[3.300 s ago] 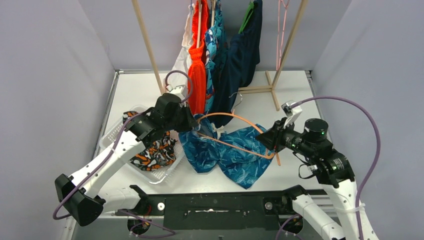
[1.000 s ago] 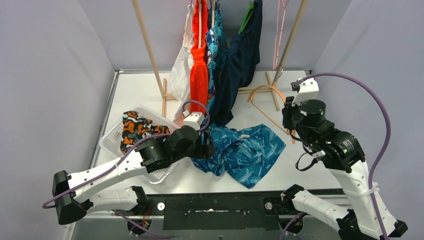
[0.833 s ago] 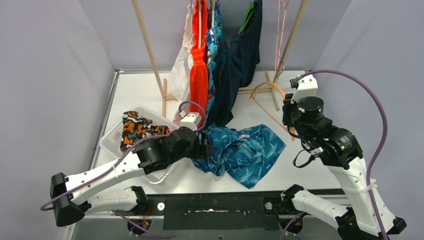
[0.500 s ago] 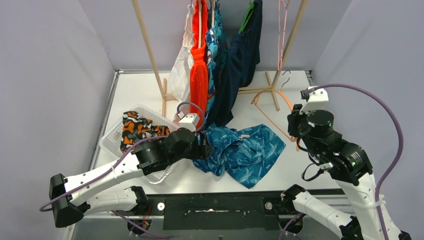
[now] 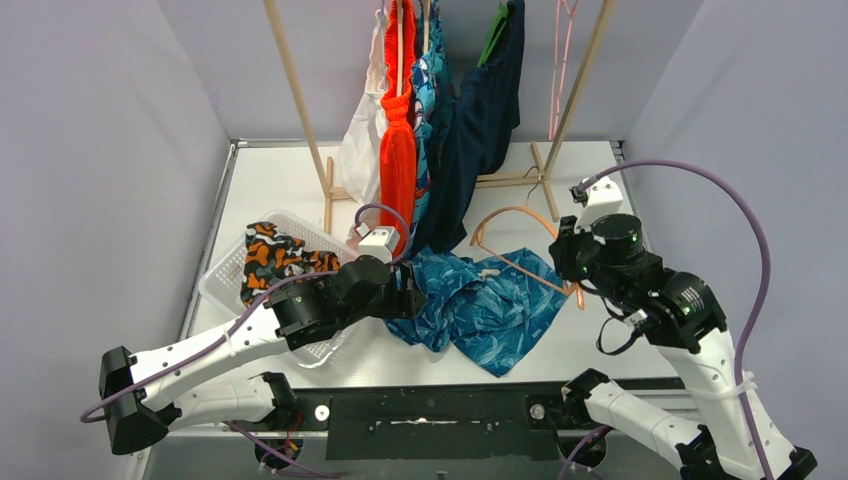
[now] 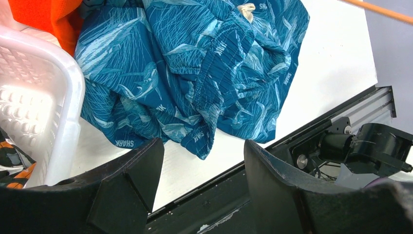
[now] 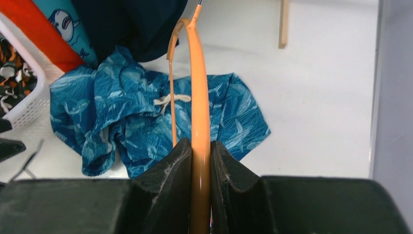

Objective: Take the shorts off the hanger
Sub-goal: Place the hanger on the clothes rod.

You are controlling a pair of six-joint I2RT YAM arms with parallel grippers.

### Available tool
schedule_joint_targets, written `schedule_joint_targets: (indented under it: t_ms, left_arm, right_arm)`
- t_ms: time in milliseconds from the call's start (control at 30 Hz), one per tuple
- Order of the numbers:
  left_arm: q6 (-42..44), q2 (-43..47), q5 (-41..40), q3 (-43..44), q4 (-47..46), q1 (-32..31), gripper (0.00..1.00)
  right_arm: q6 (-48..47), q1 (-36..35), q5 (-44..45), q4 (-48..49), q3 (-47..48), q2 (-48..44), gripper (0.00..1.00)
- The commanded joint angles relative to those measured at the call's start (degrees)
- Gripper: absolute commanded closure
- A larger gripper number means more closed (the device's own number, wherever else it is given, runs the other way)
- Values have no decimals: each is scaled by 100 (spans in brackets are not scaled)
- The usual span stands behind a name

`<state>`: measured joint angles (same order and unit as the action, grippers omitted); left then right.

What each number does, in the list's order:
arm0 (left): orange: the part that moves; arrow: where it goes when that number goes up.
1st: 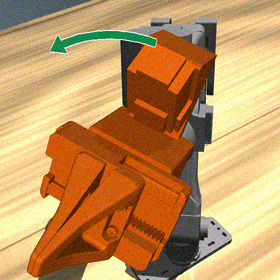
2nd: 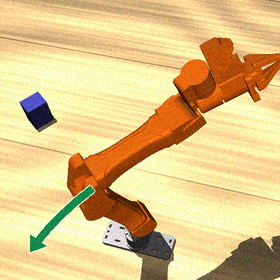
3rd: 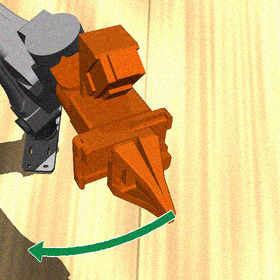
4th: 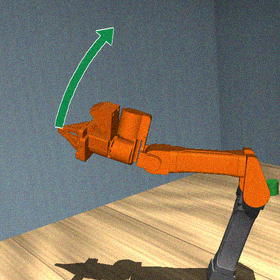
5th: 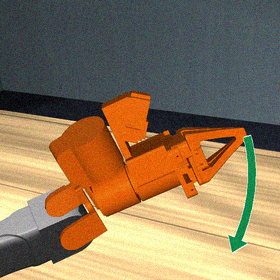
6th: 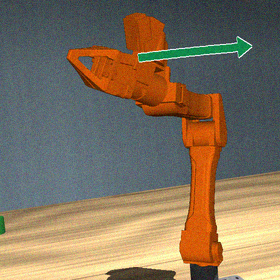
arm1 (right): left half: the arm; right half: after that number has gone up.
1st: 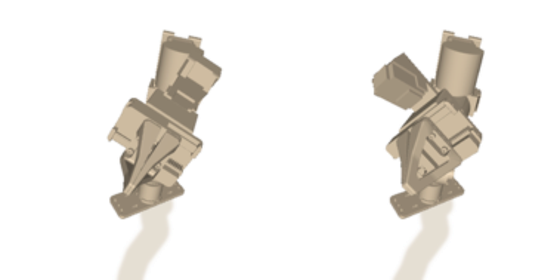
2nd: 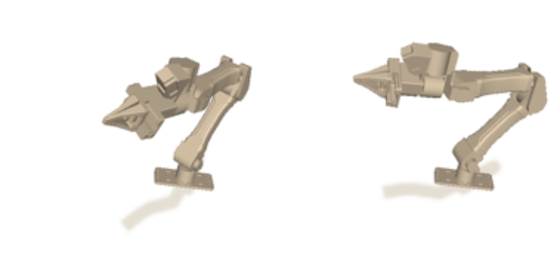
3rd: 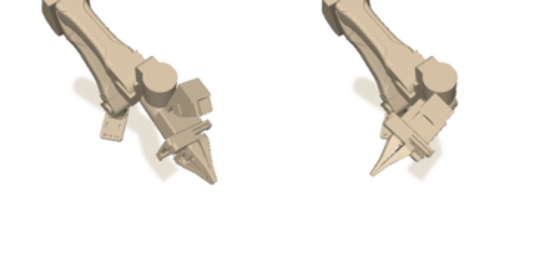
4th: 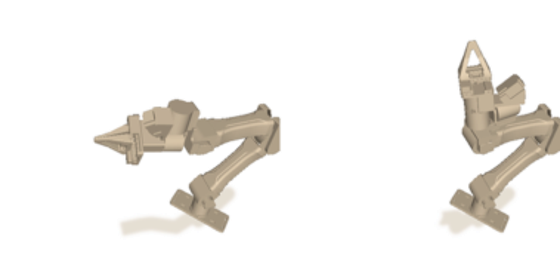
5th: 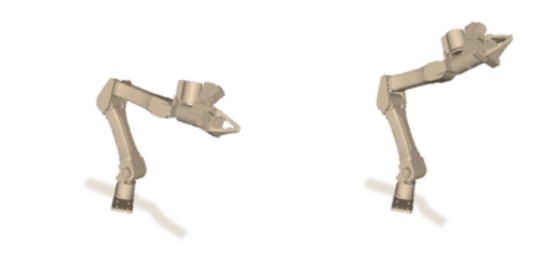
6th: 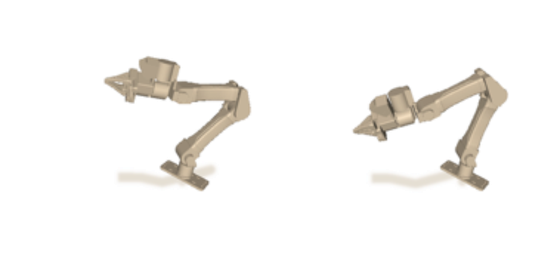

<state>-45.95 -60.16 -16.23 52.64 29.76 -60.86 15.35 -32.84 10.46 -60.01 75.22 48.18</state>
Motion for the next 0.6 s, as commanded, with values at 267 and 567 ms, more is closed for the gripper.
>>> schedule_joint_targets:
  t_ms: [267,567]
  left_arm:
    - [-94,141,-69,59,-215,43,40]
    - [-146,241,-94,53,-255,61,39]
  right_arm:
    - [-796,-38,1626,367,2220,1673,100]
    - [-1553,-55,1814,1339,2941,2148,100]
